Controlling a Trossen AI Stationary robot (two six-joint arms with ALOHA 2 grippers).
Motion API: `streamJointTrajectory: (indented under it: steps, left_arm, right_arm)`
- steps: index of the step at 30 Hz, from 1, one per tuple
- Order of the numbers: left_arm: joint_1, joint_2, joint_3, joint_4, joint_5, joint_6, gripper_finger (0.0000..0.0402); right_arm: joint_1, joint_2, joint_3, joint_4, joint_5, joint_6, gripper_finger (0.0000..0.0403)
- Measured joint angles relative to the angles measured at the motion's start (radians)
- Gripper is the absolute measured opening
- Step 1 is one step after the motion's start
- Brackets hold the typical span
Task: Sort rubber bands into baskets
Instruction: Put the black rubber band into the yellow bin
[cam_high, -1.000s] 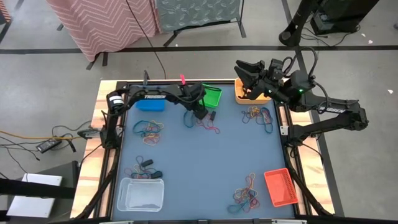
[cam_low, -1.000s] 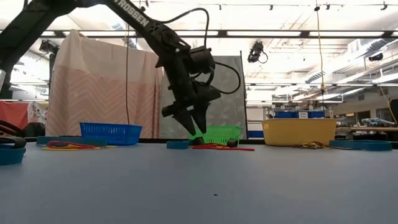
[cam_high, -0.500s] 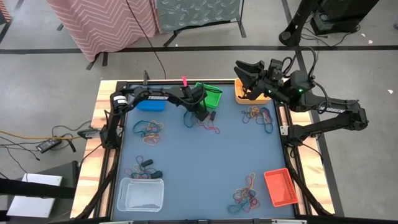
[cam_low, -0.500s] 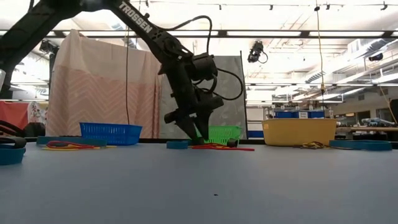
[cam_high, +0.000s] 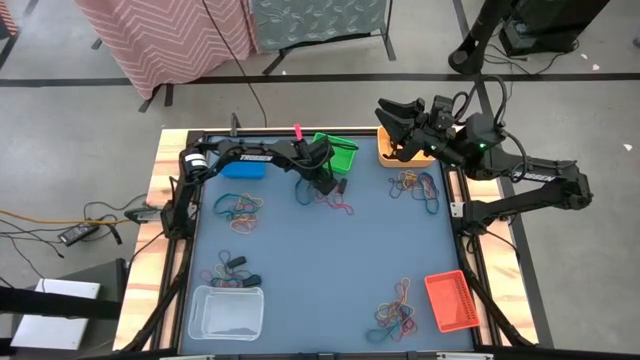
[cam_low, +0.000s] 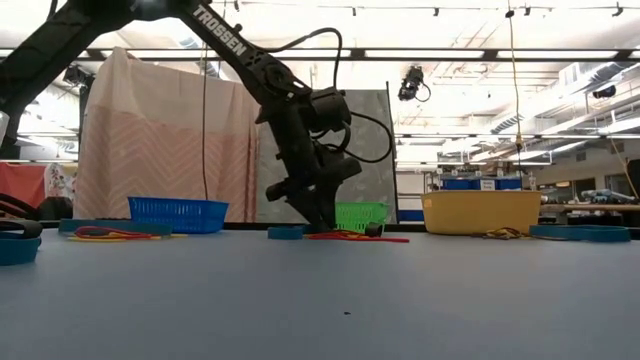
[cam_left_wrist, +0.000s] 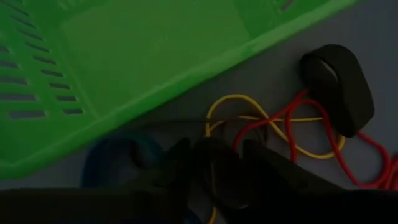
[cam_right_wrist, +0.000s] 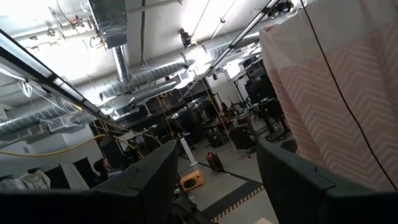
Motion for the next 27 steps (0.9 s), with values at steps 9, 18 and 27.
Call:
streamJointTrajectory:
  steps: [9, 18, 27]
  left_arm:
    - [0.002, -0.015, 0.000, -0.016, 0.024, 0.051, 0.0013]
    - [-0.004, -0.196, 0.000, 0.020, 0.019, 0.107, 0.0005]
    - [-0.084, -0.238, 0.000, 0.302, 0.022, 0.107, 0.0003]
  right_arm:
    - [0.000, 0.000, 0.000, 0.000, 0.000, 0.000, 0.0231]
    - [0.000, 0.000, 0.000, 0.017, 0.000, 0.000, 0.0231]
    - [0.000, 0.000, 0.000, 0.132, 0.000, 0.000, 0.0231]
